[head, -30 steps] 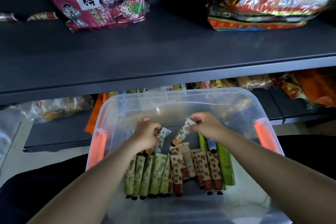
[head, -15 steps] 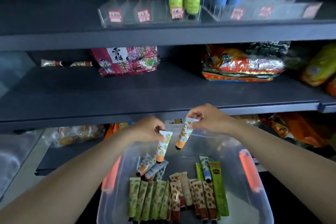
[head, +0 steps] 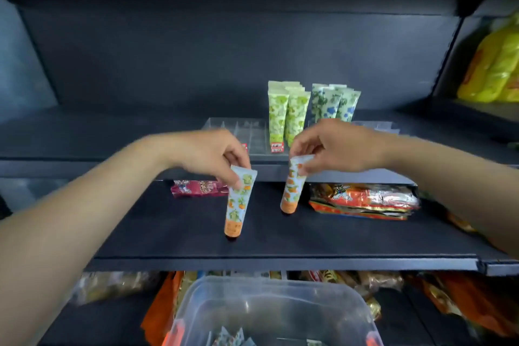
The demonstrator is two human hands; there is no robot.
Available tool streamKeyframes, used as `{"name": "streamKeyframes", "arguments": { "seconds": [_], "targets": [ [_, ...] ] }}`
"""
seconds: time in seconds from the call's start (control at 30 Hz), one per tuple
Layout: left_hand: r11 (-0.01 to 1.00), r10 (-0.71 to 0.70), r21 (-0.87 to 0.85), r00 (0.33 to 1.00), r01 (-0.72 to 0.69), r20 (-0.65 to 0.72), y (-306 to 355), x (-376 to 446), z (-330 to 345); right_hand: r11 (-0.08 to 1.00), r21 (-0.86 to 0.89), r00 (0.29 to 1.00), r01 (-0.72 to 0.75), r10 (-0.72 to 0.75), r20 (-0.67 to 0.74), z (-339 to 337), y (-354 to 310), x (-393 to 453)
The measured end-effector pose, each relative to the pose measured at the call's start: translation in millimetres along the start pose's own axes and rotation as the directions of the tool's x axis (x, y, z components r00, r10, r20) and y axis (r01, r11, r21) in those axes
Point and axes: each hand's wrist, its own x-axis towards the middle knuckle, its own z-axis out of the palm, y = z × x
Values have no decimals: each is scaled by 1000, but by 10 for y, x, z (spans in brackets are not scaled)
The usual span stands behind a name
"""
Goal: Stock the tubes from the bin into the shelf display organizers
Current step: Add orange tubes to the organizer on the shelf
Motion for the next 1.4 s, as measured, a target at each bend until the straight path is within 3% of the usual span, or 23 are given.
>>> {"name": "streamKeyframes", "arguments": {
  "seconds": [0.17, 0.3, 0.43, 0.77, 1.07, 1.4],
  "targets": [
    [999, 28, -39, 976, -37, -217, 169, -136, -717, 997, -45, 990, 62, -67, -125, -635, -418, 285],
    [999, 8, -28, 910, -22, -414, 147, -19, -1161, 992, -100, 975, 72, -91, -205, -956, -615, 647],
    [1000, -6, 16, 870, 17, -494, 6, 250, -1366, 979, -203, 971, 8, -56, -233, -1055, -569, 1080],
    [989, 6, 134, 879, 66, -476, -381, 935, -1505, 946, -296, 986, -135, 97, -139, -973, -63, 1780],
    [979, 30, 197, 932, 45, -361, -530, 1304, -1465, 938, -328, 994, -114, 105, -43, -858, 184, 2048],
    [987, 23, 157, 923, 41, -383, -532, 1404, -1418, 949, -294, 993, -116, 117, -16, -762, 284, 2113]
  ]
}}
